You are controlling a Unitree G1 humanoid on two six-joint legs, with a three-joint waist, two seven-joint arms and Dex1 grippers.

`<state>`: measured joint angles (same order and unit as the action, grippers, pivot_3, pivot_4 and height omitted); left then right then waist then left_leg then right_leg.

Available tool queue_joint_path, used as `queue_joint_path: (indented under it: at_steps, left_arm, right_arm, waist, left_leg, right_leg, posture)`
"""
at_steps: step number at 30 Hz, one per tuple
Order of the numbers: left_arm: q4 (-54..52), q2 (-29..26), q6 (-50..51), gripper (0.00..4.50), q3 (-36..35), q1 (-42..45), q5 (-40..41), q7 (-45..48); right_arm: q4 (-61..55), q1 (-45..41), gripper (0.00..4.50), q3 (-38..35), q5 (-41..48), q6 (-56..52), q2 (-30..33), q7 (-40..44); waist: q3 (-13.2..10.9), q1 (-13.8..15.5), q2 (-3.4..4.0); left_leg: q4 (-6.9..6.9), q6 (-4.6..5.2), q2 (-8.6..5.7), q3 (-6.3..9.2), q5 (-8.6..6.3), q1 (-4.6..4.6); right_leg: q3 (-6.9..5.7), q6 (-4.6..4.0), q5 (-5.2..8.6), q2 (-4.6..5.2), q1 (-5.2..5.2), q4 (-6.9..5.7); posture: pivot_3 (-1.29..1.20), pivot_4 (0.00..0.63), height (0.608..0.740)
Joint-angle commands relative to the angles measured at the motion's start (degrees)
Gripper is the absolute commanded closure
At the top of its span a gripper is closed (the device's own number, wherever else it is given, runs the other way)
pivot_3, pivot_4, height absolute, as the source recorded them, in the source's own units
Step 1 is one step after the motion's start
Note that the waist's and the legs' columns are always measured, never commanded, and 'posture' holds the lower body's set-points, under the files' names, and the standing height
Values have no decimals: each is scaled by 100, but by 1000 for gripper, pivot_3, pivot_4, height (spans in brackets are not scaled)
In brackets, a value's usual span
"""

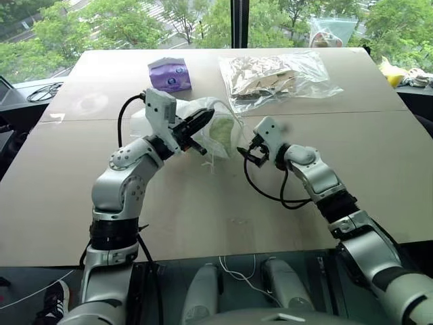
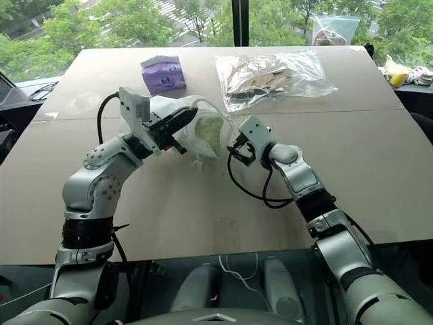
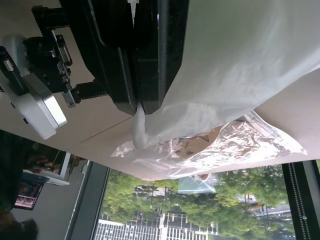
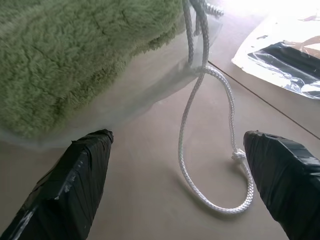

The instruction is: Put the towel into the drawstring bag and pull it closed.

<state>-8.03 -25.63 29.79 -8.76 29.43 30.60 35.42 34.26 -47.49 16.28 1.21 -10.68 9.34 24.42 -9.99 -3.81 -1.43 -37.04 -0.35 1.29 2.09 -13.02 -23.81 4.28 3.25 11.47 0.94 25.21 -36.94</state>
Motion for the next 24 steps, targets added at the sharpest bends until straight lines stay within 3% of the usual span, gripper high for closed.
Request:
queue_joint_path:
  at_steps: [1, 9, 13, 16, 21, 23, 24]
  left_arm:
    - [-303, -58, -3, 4500, -103, 58, 136, 30]
    - [-374, -69, 76, 4500, -151, 1, 249, -10]
    - [-387, -93, 90, 4500, -151, -18, 237, 2]
    - [-393, -131, 91, 4500, -172, -50, 231, 12]
    - [-300, -142, 29, 4500, -131, -97, 184, 45]
    - [-260, -124, 23, 4500, -113, -89, 181, 52]
    - [-236, -119, 15, 4500, -105, -83, 173, 61]
  right_arm:
    - [811, -458, 35, -373, -106, 664, -181, -376]
    - [2342, -1140, 35, -536, -373, 1656, -544, -391]
    - [2865, -1422, 35, -957, -174, 2037, -708, -579]
    - [2953, -1526, 880, -1303, -2, 2290, -749, -641]
    - [2765, -1447, 3127, -1567, 92, 2564, -669, -493]
    - [2630, -1354, 4218, -1623, 98, 2581, -623, -433]
    - [2539, -1288, 4460, -1637, 98, 2572, -597, -404]
  waist:
    - [0, 9, 0]
    - [0, -25, 1]
    - [-1, -23, 1]
    - [-1, -18, 2]
    - [-1, -18, 2]
    - [-1, -18, 2]
    - [-1, -18, 2]
  left_leg:
    - [0, 0, 0, 1, 0, 0]
    - [6, 0, -1, 3, 0, 2]
    - [7, -1, 0, 5, 0, 3]
    - [7, -1, -1, 5, 0, 3]
    - [7, -1, -1, 6, 0, 3]
    - [7, -1, -1, 6, 0, 3]
    - [7, -1, -1, 6, 0, 3]
  right_leg:
    - [0, 0, 0, 0, 0, 0]
    - [0, -2, -1, 0, 0, -1]
    - [-1, -2, -1, -1, 0, -4]
    - [-1, -2, -1, 0, 0, -4]
    - [-1, -2, -1, 0, 0, -4]
    - [-1, -2, -1, 0, 0, -4]
    - [-1, -2, -1, 0, 0, -5]
  posture:
    - [0, 150, 740]
    - [0, 150, 740]
    - [0, 150, 740]
    - [0, 150, 740]
    - [0, 150, 740]
    - [0, 150, 740]
    - [0, 150, 740]
